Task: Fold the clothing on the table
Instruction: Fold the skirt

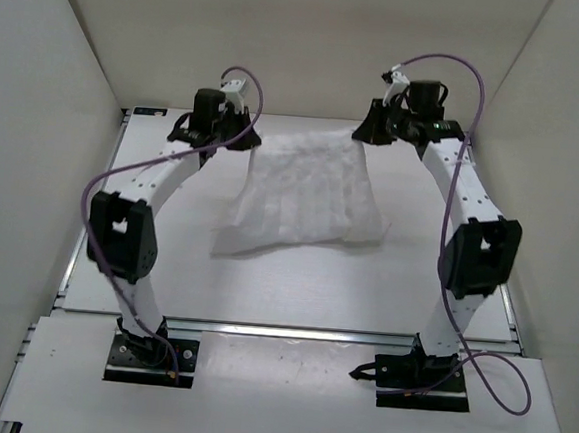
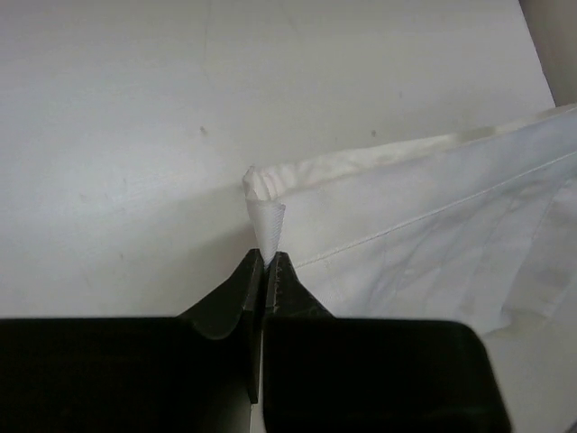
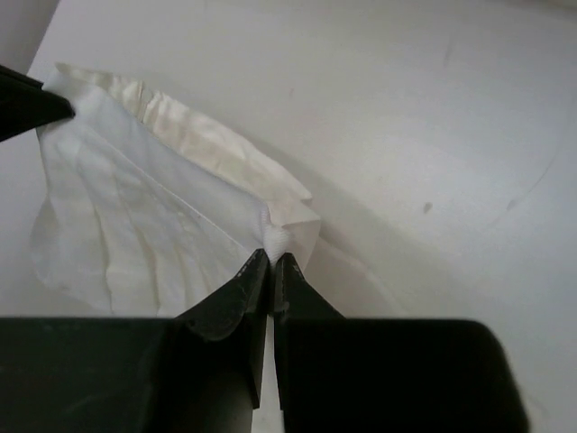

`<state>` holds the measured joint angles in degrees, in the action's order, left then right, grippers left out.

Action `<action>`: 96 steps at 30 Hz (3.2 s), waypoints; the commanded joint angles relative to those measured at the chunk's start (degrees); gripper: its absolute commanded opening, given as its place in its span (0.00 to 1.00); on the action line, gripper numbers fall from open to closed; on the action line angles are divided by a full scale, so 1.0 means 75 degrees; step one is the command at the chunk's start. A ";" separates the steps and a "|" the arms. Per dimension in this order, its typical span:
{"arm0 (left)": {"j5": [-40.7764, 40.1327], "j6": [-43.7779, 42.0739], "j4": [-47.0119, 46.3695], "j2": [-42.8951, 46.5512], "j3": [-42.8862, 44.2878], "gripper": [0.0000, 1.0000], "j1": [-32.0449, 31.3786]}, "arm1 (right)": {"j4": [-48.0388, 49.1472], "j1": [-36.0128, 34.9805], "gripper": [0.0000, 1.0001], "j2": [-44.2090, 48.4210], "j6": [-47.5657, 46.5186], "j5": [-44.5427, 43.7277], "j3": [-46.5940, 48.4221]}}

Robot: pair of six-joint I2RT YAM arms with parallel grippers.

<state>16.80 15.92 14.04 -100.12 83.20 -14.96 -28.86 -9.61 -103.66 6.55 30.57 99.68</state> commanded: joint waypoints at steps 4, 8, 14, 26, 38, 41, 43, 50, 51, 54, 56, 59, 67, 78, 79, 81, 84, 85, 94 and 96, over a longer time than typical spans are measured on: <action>-0.0339 -0.0657 0.0927 -0.1053 0.4897 0.00 0.0285 | -0.0745 0.0366 0.00 -0.1273 -0.0580 -0.0560 0.4858; -0.0821 -0.1268 0.0801 -0.0249 0.4557 0.00 0.0038 | -0.0629 0.0157 0.00 -0.0443 -0.0814 -0.1050 0.4384; -0.1370 -0.1327 -0.1251 0.2282 -0.0865 0.00 -0.0652 | 0.1173 -0.0055 0.00 0.2344 -0.1073 -0.1205 -0.1454; -0.2181 0.0161 0.0295 0.6245 -0.5925 0.00 -0.1746 | 0.0614 -0.1426 0.00 0.5838 0.0450 -0.1510 -0.6493; -0.1324 0.0033 -0.1662 0.1939 -0.4299 0.00 -0.1064 | 0.1913 0.0413 0.00 0.3709 0.0182 -0.0560 -0.6961; -0.1477 -0.0002 -0.1194 0.0954 -0.3665 0.00 -0.0959 | 0.2300 0.0378 0.00 0.3369 0.0240 -0.0537 -0.7277; -0.1454 0.0068 -0.1134 0.0541 -0.3476 0.00 -0.0935 | 0.2652 0.0366 0.01 0.3147 0.0206 -0.0572 -0.7500; -0.1993 0.0478 -0.1158 0.0200 -0.3663 0.00 -0.0911 | 0.2724 0.0742 0.00 0.1800 -0.0297 -0.0514 -0.6567; -0.2133 0.0513 -0.1239 0.0247 -0.3721 0.00 -0.0935 | 0.2561 0.0811 0.00 0.1496 -0.0345 -0.0409 -0.6286; -0.2216 0.0467 -0.0995 0.0189 -0.3583 0.00 -0.0923 | 0.2140 0.0882 0.04 0.0816 -0.0462 -0.0187 -0.5618; -0.1913 0.0467 -0.0749 0.0130 -0.3325 0.23 -0.0783 | 0.1718 0.0976 0.36 0.0580 -0.0498 0.0059 -0.5184; -0.1642 0.0490 -0.0456 0.0363 -0.3020 0.65 -0.0654 | 0.1610 0.1058 0.77 0.0894 -0.0148 0.0003 -0.4888; -0.2227 0.0326 0.0787 0.1838 -0.2350 0.84 -0.1051 | 0.0195 0.0403 0.99 0.3236 -0.0123 -0.1917 -0.5191; -0.3142 0.0513 0.0822 0.2592 -0.4612 0.53 -0.2165 | 0.0297 0.0003 0.99 0.4751 0.0908 -0.2153 -0.8427; -0.3200 0.0537 0.0869 0.2475 -0.4659 0.52 -0.2131 | 0.0367 0.0073 0.99 0.4727 0.0932 -0.2119 -0.8508; -0.3352 0.0596 0.0882 0.2381 -0.4788 0.54 -0.2107 | 0.0554 0.0062 0.99 0.4646 0.1188 -0.2236 -0.8568; -0.3260 0.0549 0.0764 0.2298 -0.4917 0.54 -0.1932 | 0.0883 0.0167 0.99 0.4482 0.1318 -0.2107 -0.8743; -0.3248 0.0526 0.0799 0.2228 -0.4883 0.55 -0.1919 | 0.0999 0.0133 1.00 0.4365 0.1319 -0.2130 -0.8709; -0.2990 0.0408 0.0940 0.1151 -0.4578 0.53 -0.1989 | 0.1621 -0.0183 0.74 0.2841 0.1354 -0.1896 -0.8159; -0.2849 0.0466 0.0952 0.1021 -0.4566 0.52 -0.1954 | 0.1703 -0.0242 0.60 0.2479 0.1377 -0.1826 -0.7983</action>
<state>-5.87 19.44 20.51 -91.05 47.94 -29.74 -17.63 -10.22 -81.06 16.51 16.36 39.24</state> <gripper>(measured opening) 0.526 0.650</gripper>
